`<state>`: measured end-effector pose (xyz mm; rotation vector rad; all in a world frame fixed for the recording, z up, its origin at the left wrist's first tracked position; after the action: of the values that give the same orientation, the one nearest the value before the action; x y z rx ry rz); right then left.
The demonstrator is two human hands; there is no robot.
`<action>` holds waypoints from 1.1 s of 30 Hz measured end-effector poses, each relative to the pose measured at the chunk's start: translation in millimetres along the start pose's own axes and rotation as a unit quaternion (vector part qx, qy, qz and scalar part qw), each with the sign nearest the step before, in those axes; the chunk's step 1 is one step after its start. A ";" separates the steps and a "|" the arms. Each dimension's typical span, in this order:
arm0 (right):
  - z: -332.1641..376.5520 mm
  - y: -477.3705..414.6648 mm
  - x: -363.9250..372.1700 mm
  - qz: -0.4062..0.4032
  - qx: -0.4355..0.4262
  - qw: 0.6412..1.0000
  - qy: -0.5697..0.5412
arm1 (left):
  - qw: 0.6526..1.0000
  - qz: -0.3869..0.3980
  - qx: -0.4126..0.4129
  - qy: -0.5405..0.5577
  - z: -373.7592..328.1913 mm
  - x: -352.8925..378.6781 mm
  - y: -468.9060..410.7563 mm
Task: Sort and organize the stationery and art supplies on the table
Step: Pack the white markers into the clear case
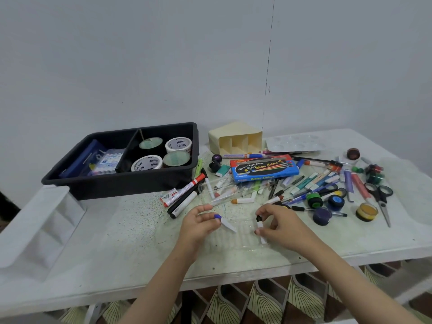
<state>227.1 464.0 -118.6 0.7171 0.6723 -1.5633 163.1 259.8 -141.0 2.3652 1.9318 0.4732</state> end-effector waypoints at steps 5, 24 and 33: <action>-2.1 0.3 5.0 0.014 -0.034 0.997 0.071 | 1.000 -0.006 0.010 -0.016 3.0 -1.1 -1.6; -21.1 11.6 6.3 0.061 -0.067 0.996 0.016 | 0.993 0.048 0.029 -0.107 -3.9 53.7 -0.5; -24.7 10.0 9.9 0.057 -0.061 0.996 -0.005 | 0.904 0.068 0.181 -0.383 -1.9 77.7 3.3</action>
<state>237.9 475.6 -142.2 0.6442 0.7015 -1.4087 179.1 333.6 -122.8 2.3379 1.5550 -0.7787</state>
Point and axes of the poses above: each hand's wrist, its own y-axis away from the middle knuckle, its own x-axis out of the palm, z = x × y, the point moved 5 cm from there along -y, towards the middle knuckle, and after that the axes turned 3 degrees about y, right-handed, at the moved point
